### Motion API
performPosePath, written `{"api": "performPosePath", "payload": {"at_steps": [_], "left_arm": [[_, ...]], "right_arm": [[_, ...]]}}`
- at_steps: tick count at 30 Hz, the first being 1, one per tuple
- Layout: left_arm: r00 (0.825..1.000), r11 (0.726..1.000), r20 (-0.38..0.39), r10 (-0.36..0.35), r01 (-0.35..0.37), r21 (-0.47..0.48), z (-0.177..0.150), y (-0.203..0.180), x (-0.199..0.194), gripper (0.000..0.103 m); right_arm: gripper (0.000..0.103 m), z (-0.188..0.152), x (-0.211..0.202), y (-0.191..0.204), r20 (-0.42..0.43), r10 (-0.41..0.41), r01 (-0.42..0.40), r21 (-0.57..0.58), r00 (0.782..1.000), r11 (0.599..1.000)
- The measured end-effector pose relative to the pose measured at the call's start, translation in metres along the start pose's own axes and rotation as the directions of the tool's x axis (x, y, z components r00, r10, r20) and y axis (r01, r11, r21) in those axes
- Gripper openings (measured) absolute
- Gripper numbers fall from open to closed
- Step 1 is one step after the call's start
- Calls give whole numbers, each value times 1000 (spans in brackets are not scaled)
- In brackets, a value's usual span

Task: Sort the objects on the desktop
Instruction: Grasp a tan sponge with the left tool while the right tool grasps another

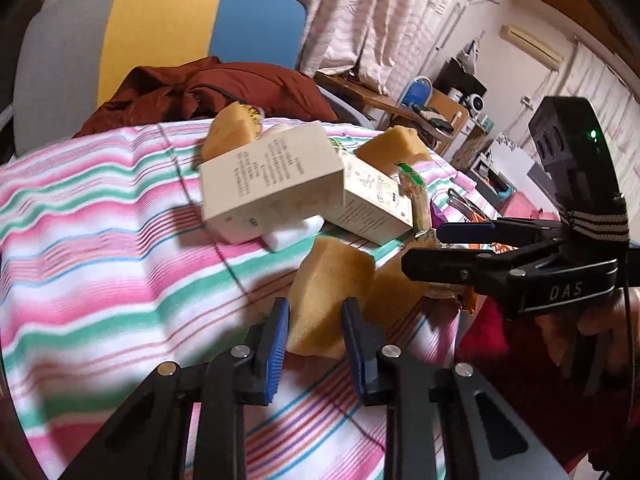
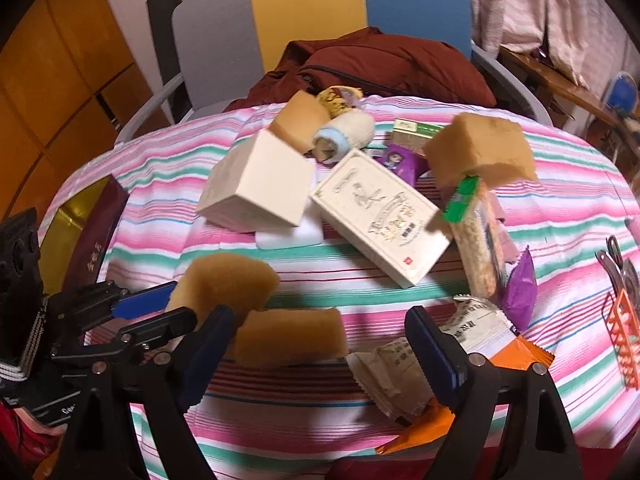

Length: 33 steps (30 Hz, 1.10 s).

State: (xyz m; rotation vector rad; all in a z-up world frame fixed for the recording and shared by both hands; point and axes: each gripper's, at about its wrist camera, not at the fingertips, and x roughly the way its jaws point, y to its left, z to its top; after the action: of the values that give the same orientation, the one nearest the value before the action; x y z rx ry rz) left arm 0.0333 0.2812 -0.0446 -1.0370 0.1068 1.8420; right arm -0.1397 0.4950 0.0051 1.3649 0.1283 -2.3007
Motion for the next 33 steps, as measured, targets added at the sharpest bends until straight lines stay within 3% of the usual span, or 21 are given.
{"api": "performPosePath", "payload": {"at_steps": [14, 20, 24, 29, 33], "left_arm": [[999, 985, 21, 30, -26, -169, -24, 36, -23, 18], [999, 981, 19, 27, -23, -193, -34, 43, -24, 18], [998, 982, 59, 12, -1, -191, -37, 37, -30, 18], [995, 996, 99, 19, -11, -86, -35, 13, -39, 35], [996, 998, 91, 14, -8, -69, -31, 7, -38, 36]], "right_arm": [[95, -7, 4, 30, 0, -93, 91, -171, 996, 981], [94, -13, 13, 42, -27, -133, 122, -243, 991, 962], [76, -18, 18, 50, -42, -168, 148, -296, 985, 944], [62, -19, 17, 50, -30, -187, 169, -310, 982, 936], [60, -18, 15, 49, -23, -180, 165, -302, 983, 939]]}}
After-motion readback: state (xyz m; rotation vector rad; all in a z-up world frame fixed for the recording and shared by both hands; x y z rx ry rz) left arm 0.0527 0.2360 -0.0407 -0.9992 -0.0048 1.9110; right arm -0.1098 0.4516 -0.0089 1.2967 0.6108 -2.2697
